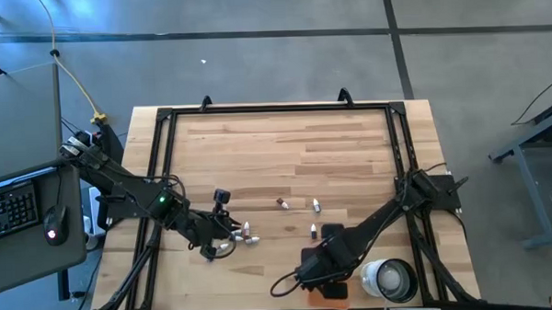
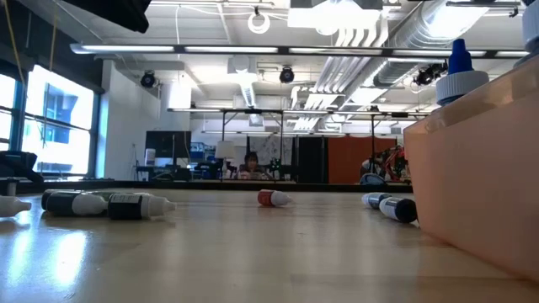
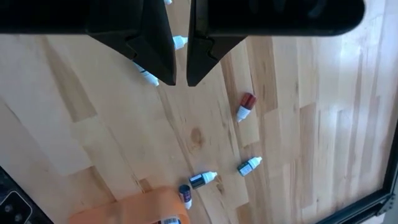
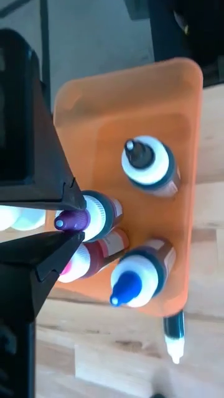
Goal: Pick & Place food coloring
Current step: Put the large purple food coloring bottle into the orange bin, then put the top small black food coloring bottle into the orange bin
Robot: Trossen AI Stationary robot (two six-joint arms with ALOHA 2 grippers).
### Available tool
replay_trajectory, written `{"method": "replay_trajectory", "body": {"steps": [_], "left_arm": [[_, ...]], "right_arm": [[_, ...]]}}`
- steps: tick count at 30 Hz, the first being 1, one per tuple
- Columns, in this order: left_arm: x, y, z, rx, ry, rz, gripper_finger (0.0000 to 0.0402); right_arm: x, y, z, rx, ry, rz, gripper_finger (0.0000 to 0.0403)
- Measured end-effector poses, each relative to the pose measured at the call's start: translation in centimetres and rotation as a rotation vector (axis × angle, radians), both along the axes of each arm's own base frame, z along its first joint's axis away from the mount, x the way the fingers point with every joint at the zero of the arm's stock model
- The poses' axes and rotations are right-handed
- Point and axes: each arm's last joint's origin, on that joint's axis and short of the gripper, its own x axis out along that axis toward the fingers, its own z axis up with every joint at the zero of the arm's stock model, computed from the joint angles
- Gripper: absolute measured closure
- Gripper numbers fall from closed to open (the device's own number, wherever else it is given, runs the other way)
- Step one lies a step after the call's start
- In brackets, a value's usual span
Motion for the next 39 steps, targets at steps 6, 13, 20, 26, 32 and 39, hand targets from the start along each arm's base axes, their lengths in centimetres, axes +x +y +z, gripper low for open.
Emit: {"method": "replay_trajectory", "body": {"steps": [6,13,20,26,32,39], "left_arm": [[0.0,0.0,0.0,0.000,0.000,0.000,0.0365],[0.0,0.0,0.0,0.000,0.000,-0.001,0.0365],[0.0,0.0,0.0,-0.001,0.001,-0.001,0.0365],[0.0,0.0,0.0,-0.001,0.001,-0.001,0.0365],[0.0,0.0,0.0,0.000,-0.001,0.001,0.0365],[0.2,-0.1,0.2,-0.012,-0.029,0.007,0.0365]], "right_arm": [[-0.1,-0.1,0.0,-0.014,0.011,-0.004,0.0359],[-0.3,0.1,0.0,-0.040,-0.002,-0.001,0.0321],[-0.3,0.0,0.0,-0.051,-0.009,-0.002,0.0273],[-0.6,0.0,0.0,-0.014,0.042,0.053,0.0255],[-0.6,-0.6,0.4,0.015,0.068,0.035,0.0262],[-1.8,-3.1,3.6,0.014,0.090,-0.106,0.0274]]}}
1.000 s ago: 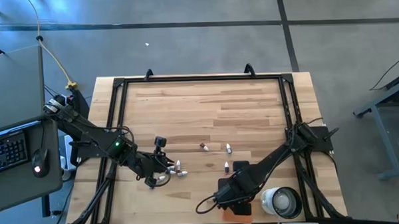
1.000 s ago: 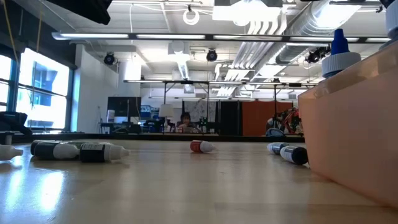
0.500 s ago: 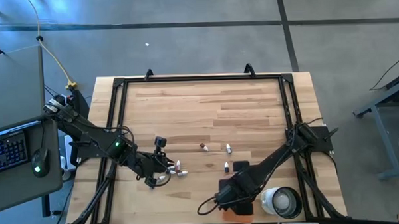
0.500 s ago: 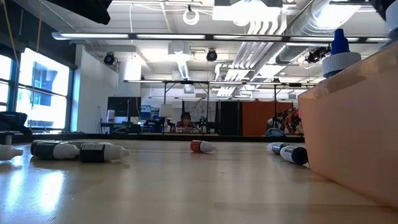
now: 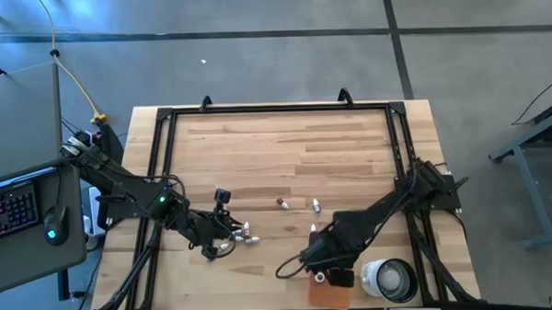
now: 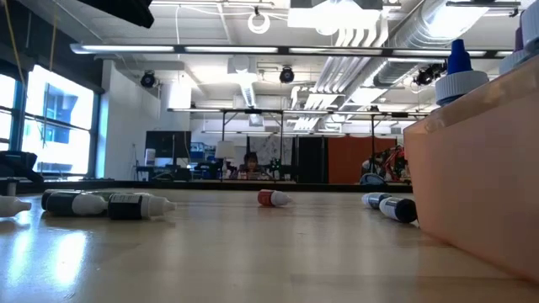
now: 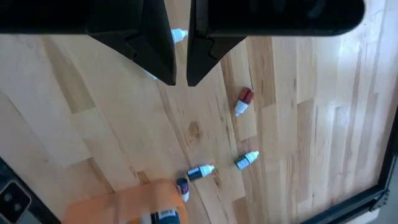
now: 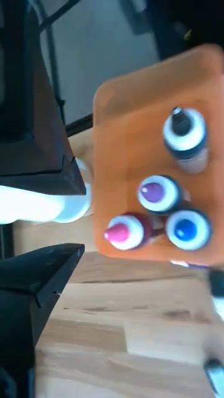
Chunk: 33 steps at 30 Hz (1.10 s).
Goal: Pick & Place food coloring
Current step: Put the top small black food coloring bottle into the orange bin
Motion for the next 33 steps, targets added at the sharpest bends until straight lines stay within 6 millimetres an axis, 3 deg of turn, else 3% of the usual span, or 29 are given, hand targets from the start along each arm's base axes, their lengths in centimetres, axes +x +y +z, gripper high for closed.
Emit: {"method": "replay_trajectory", "body": {"steps": [5,9,11,14,19,24,29,33], "left_arm": [[-0.1,0.0,-0.1,0.013,0.013,-0.002,0.0365],[-0.1,0.1,-0.2,0.017,0.018,-0.002,0.0365],[-0.2,0.1,-0.2,0.025,0.026,-0.005,0.0365],[-0.3,0.2,-0.3,0.054,0.040,-0.020,0.0365],[-0.6,0.6,-0.6,0.139,0.061,0.032,0.0365],[-1.1,1.1,-0.7,0.175,0.097,0.047,0.0365],[-2.0,1.6,-0.3,0.172,0.115,0.063,0.0365],[-2.5,2.0,0.3,0.170,0.094,0.080,0.0365]], "right_arm": [[-0.7,-2.2,2.7,-0.085,-0.150,0.040,0.0274],[-0.8,-4.2,4.4,-0.294,-0.298,0.103,0.0274],[-0.4,-5.2,4.6,-0.366,-0.333,0.127,0.0274],[0.7,-7.0,4.3,-0.337,-0.304,0.110,0.0274],[2.8,-11.1,2.0,-0.298,-0.282,-0.174,0.0274],[3.2,-14.2,-1.5,-0.190,-0.148,-0.479,0.0274],[3.3,-15.8,-5.9,-0.027,-0.044,-0.616,0.0274],[2.8,-16.5,-8.9,-0.004,-0.018,-0.653,0.0274]]}}
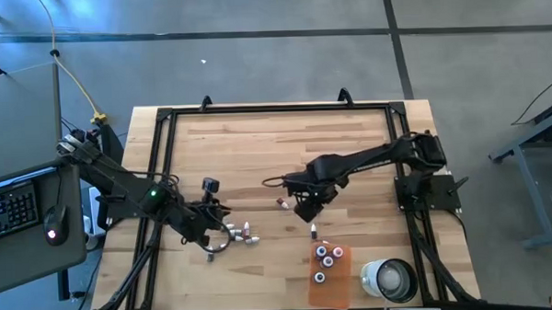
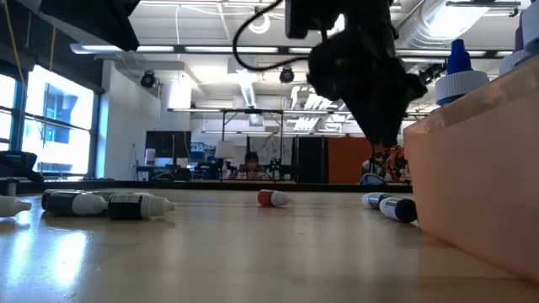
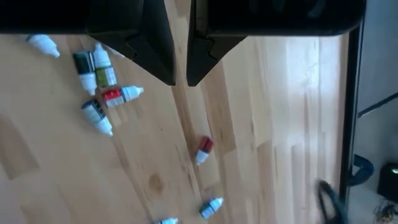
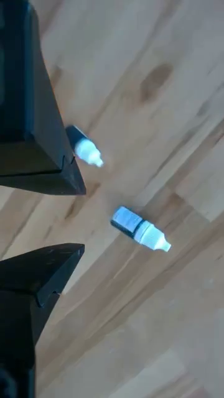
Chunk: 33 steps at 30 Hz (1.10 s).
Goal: Pick & Place food coloring
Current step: Put the top small black food coloring bottle into the orange bin
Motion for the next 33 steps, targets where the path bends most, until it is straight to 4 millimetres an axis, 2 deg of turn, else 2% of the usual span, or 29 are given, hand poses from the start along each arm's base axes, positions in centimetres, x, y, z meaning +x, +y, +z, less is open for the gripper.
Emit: {"method": "replay_trajectory", "body": {"steps": [8,18,22,27,30,33], "left_arm": [[0.0,0.0,0.1,-0.002,-0.007,0.002,0.0365],[0.0,0.2,0.2,0.034,-0.032,0.038,0.0365],[0.0,0.2,0.1,0.041,-0.031,0.042,0.0365],[-0.1,0.3,0.1,0.052,-0.035,0.052,0.0365],[-0.1,0.3,0.1,0.055,-0.035,0.053,0.0365],[-0.1,0.3,0.1,0.055,-0.035,0.053,0.0365]], "right_arm": [[-0.5,-1.1,-4.0,0.000,-0.057,-0.033,0.0274],[-1.5,-1.7,-7.3,0.004,-0.142,-0.018,0.0274],[-2.0,-1.7,-7.9,-0.013,-0.147,0.089,0.0286],[-2.1,-1.7,-8.1,-0.018,-0.145,0.161,0.0328],[-1.6,-1.7,-7.5,-0.018,-0.163,0.201,0.0344],[-0.6,-1.8,-6.4,0.007,-0.175,0.211,0.0341]]}}
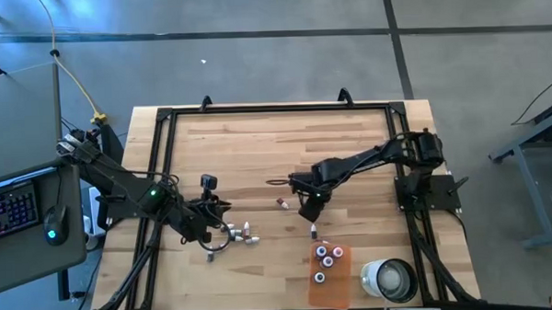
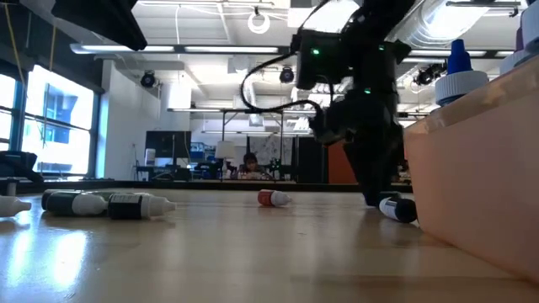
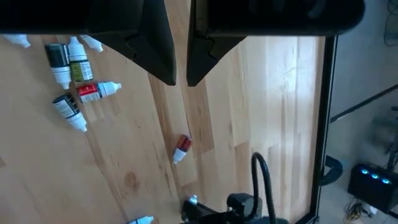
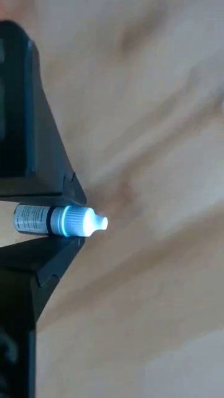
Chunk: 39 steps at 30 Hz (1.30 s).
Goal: Pick & Place food coloring
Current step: Put the top small black food coloring bottle into the orange bin
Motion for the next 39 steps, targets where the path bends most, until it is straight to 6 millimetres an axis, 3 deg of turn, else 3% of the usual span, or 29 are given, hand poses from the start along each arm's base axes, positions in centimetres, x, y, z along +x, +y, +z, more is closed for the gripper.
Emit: {"method": "replay_trajectory", "body": {"steps": [5,9,15,19,24,27,33,39], "left_arm": [[0.0,0.0,0.0,-0.002,0.000,0.002,0.0365],[0.0,0.0,0.0,-0.015,-0.002,0.015,0.0365],[0.0,0.0,0.0,-0.017,-0.004,0.016,0.0365],[0.0,0.0,0.0,-0.027,-0.008,0.025,0.0365],[0.0,0.0,0.0,-0.031,-0.010,0.028,0.0365],[0.1,-0.1,0.1,-0.047,-0.020,0.013,0.0365],[0.4,-0.5,0.3,-0.114,-0.028,-0.042,0.0365],[0.6,-0.5,0.5,-0.062,-0.062,-0.047,0.0365]], "right_arm": [[2.0,0.6,4.4,0.019,-0.054,0.064,0.0334],[3.4,2.7,8.5,0.026,-0.131,0.123,0.0345],[3.1,9.1,15.2,0.020,-0.228,0.276,0.0343],[1.2,14.8,17.0,0.006,-0.274,0.380,0.0337],[-1.7,20.9,15.7,0.074,-0.270,0.436,0.0340],[-3.0,22.8,13.3,0.044,-0.268,0.509,0.0337],[-4.2,22.4,8.2,0.017,-0.138,0.421,0.0335],[-4.4,21.5,5.0,0.033,-0.117,0.348,0.0326]]}}
